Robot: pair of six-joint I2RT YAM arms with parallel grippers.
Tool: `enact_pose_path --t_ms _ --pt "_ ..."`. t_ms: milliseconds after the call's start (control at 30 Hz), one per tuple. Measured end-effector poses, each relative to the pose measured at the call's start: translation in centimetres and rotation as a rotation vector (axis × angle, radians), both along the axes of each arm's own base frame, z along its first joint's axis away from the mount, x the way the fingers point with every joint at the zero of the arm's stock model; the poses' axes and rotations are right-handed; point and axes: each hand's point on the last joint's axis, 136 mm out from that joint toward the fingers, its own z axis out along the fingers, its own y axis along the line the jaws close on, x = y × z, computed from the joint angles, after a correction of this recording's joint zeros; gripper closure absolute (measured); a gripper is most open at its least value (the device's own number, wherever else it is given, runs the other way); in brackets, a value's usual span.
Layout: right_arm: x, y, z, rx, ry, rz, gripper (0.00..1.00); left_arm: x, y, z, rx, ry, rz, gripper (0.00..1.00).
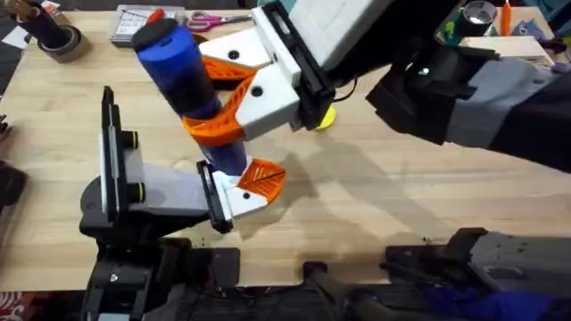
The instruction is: Pick up the gripper from the table and insert it into the empty holder that is missing its gripper. Then pick up a screw, insert it into the mounting hole, and use the screwdriver to tighten it. Finally, clean up the table by picking up the vegetable and placing it into the bucket.
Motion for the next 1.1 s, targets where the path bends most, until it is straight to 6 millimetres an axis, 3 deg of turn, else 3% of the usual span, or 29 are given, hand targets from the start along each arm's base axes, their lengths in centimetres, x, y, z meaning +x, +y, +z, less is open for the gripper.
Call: enact_pose_path --t_ms 1100 --pt "0.17 -0.02 -0.34 -0.015 0.013 -0.004 0.976 -0.01 0.0 0.0 0.0 0.0 0.0 0.985"
